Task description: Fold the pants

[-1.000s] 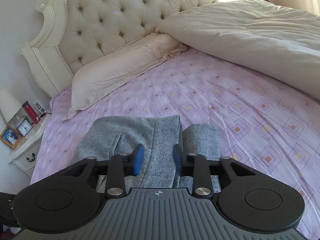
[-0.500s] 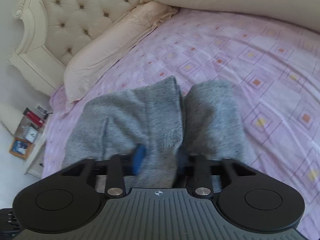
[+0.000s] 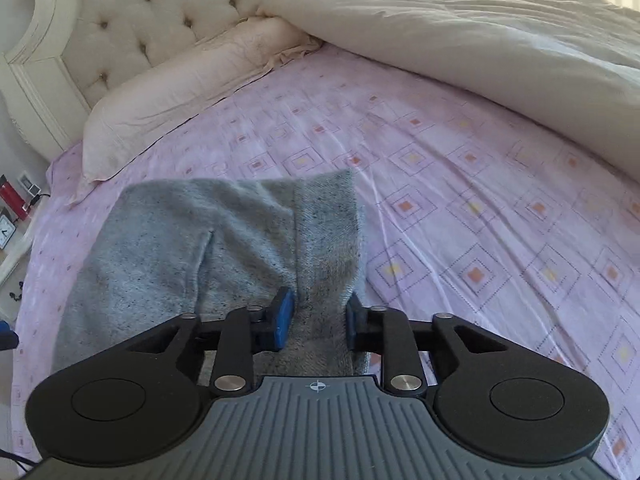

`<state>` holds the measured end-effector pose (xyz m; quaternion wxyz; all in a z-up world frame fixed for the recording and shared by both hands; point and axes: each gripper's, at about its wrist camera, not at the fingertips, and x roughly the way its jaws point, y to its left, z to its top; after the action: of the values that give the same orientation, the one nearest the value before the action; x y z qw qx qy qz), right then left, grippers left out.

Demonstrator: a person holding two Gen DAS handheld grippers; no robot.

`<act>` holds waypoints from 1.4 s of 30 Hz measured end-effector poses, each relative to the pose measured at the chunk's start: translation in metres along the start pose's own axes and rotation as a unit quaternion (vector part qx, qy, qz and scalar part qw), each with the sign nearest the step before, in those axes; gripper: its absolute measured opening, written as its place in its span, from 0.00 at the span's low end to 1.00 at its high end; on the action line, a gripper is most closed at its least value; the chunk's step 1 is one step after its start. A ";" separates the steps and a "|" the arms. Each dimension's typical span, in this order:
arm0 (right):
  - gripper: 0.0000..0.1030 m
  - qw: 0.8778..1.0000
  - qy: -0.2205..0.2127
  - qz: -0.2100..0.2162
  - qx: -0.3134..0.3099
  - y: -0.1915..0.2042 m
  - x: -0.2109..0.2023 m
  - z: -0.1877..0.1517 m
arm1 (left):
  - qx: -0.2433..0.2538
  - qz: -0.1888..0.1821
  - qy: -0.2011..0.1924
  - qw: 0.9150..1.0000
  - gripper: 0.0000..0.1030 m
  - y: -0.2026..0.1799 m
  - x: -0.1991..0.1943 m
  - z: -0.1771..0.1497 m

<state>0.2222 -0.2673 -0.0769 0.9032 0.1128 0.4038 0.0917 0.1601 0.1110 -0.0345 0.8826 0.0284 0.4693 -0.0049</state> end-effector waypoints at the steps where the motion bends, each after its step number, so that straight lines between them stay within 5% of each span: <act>1: 0.32 1.000 -0.026 -0.003 0.009 0.001 -0.009 0.000 | 0.006 0.001 -0.004 1.000 0.50 -0.004 0.001 0.005; 4: 0.32 0.993 -0.120 -0.004 -0.002 0.019 -0.036 0.001 | 0.007 -0.002 -0.015 1.000 0.50 -0.015 0.008 0.025; 8: 0.32 0.988 -0.133 -0.016 -0.072 0.050 -0.026 0.011 | 0.009 -0.011 -0.015 1.000 0.50 -0.044 0.031 0.059; 15: 0.32 0.987 -0.099 -0.078 -0.095 0.054 0.023 0.006 | -0.003 -0.017 0.027 0.999 0.52 -0.082 0.104 0.091; 19: 0.33 0.990 -0.090 -0.077 -0.077 0.045 0.040 -0.004 | 0.004 -0.006 0.046 0.999 0.55 -0.084 0.135 0.089; 23: 0.34 0.989 -0.100 -0.072 -0.085 0.042 0.043 -0.009 | 0.039 0.011 0.038 0.998 0.56 -0.095 0.138 0.087; 31: 0.34 0.990 -0.094 -0.060 -0.083 0.035 0.033 -0.009 | 0.019 0.011 0.043 0.999 0.58 -0.096 0.130 0.088; 36: 0.51 0.992 -0.076 -0.072 -0.067 0.030 0.024 -0.013 | 0.029 0.018 0.043 0.998 0.68 -0.096 0.114 0.069; 42: 0.63 0.998 -0.036 -0.020 0.045 0.002 0.013 -0.021 | 0.010 -0.009 0.069 0.998 0.82 -0.073 0.106 0.040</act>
<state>0.2152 -0.2595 -0.0990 0.9129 0.1486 0.3768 0.0510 0.2497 0.0381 -0.1032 0.8477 0.0329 0.5292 -0.0156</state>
